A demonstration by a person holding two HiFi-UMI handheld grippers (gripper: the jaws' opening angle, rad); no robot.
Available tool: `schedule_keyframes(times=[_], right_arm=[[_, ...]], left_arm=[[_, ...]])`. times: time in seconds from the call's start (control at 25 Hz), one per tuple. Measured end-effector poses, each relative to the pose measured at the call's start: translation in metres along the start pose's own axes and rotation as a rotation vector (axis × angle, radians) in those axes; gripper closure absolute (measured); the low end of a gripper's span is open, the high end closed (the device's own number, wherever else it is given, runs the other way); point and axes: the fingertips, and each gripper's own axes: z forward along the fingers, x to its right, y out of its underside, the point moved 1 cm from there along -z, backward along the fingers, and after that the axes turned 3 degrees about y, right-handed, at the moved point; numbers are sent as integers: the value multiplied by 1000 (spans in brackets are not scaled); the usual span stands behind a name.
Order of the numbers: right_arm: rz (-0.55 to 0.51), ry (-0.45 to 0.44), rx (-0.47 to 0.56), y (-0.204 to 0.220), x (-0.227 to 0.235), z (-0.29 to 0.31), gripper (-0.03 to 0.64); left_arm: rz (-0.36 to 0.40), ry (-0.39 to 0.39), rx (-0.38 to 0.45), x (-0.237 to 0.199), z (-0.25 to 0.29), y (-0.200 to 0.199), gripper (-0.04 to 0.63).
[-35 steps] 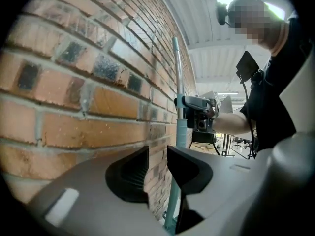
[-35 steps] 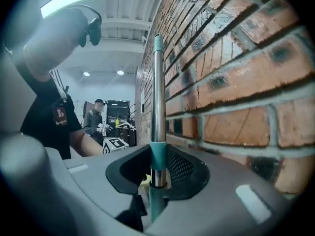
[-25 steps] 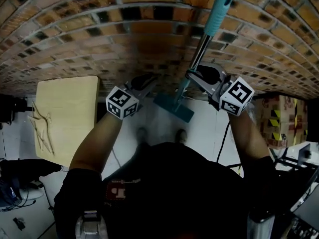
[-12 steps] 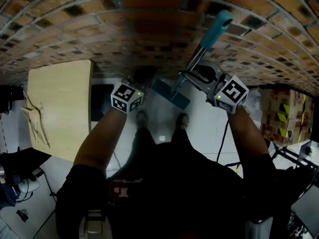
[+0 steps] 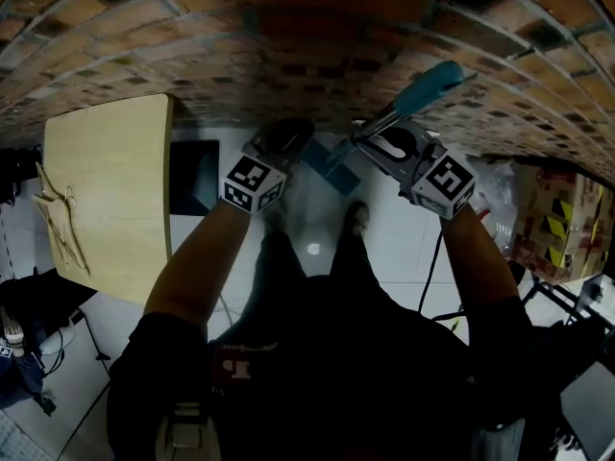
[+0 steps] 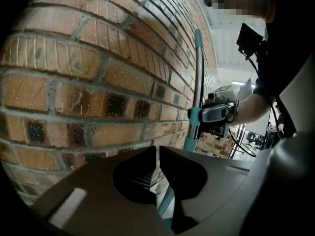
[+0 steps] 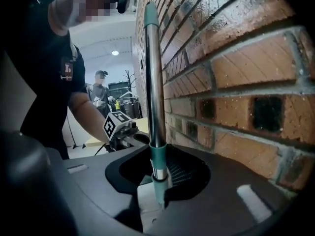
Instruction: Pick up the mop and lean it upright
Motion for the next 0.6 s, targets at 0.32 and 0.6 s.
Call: schedule_keyframes(times=[0.32,0.6], right_arm=[[12,-5,-37,29,6,14,500],[6,-6,-67,53,14,25,499]], left_arm=[[0,-17,2,-12,7,21,574],[-16,-34,-20,-21,10,47,574]])
